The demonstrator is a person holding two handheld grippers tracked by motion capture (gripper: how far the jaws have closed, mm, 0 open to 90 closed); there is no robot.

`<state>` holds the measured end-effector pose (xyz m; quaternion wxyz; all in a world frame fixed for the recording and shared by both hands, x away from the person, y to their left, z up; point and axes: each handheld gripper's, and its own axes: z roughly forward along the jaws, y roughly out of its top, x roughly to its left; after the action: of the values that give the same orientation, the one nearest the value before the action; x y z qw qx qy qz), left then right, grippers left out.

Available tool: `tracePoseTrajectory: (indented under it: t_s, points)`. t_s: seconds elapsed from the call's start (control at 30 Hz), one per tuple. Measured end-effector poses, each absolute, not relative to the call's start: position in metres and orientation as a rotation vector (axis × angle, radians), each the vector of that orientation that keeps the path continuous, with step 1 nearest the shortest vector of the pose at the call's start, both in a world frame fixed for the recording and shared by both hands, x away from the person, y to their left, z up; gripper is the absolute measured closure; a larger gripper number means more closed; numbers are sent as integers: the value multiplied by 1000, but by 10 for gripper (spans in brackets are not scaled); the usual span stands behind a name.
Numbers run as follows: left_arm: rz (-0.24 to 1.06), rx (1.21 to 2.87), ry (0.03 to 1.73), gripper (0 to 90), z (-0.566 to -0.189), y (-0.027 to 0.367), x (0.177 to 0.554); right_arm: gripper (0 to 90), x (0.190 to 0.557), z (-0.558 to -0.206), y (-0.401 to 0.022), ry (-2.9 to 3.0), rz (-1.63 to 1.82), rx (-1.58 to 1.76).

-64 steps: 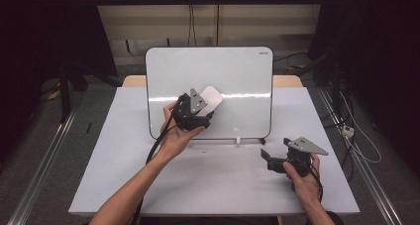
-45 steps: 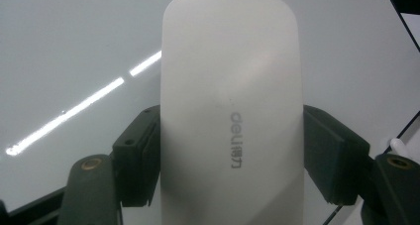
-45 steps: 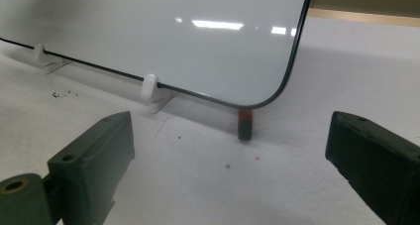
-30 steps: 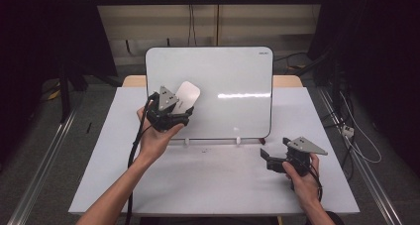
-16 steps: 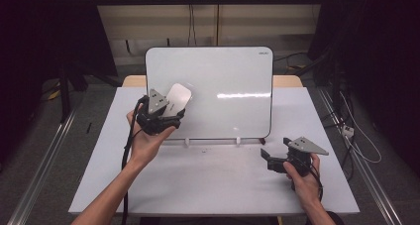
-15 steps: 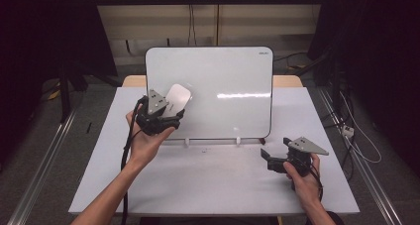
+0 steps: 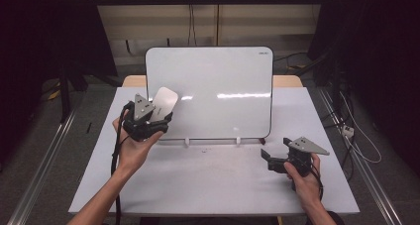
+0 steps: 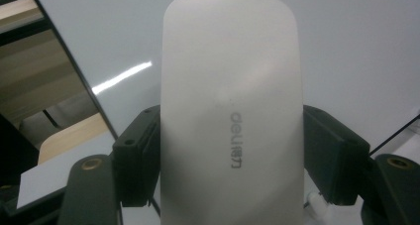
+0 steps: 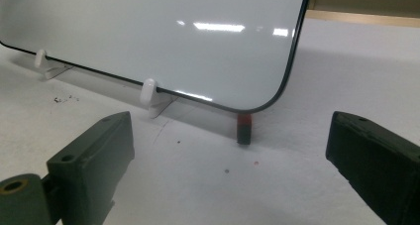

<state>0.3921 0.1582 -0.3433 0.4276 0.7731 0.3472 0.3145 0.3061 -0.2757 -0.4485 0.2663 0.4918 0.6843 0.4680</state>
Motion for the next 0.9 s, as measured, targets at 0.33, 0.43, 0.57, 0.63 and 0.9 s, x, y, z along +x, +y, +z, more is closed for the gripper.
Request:
tracePoseTrajectory:
  t_s: [0.33,0.43,0.57,0.63,0.9]
  points:
    - [814,1949,898,310,-362,173,387,47,307,-449,-275,1845,1252,1332]
    - [828,1968,882,310,-366,173,389,47,306,-448,-274,1848,1255,1334]
    - [841,1989,873,310,-372,169,393,47,306,-448,-274,1847,1254,1334]
    - [842,2001,868,311,-375,167,396,47,306,-448,-274,1847,1256,1332]
    - [874,2035,833,311,-379,155,402,47,306,-448,-274,1846,1251,1335]
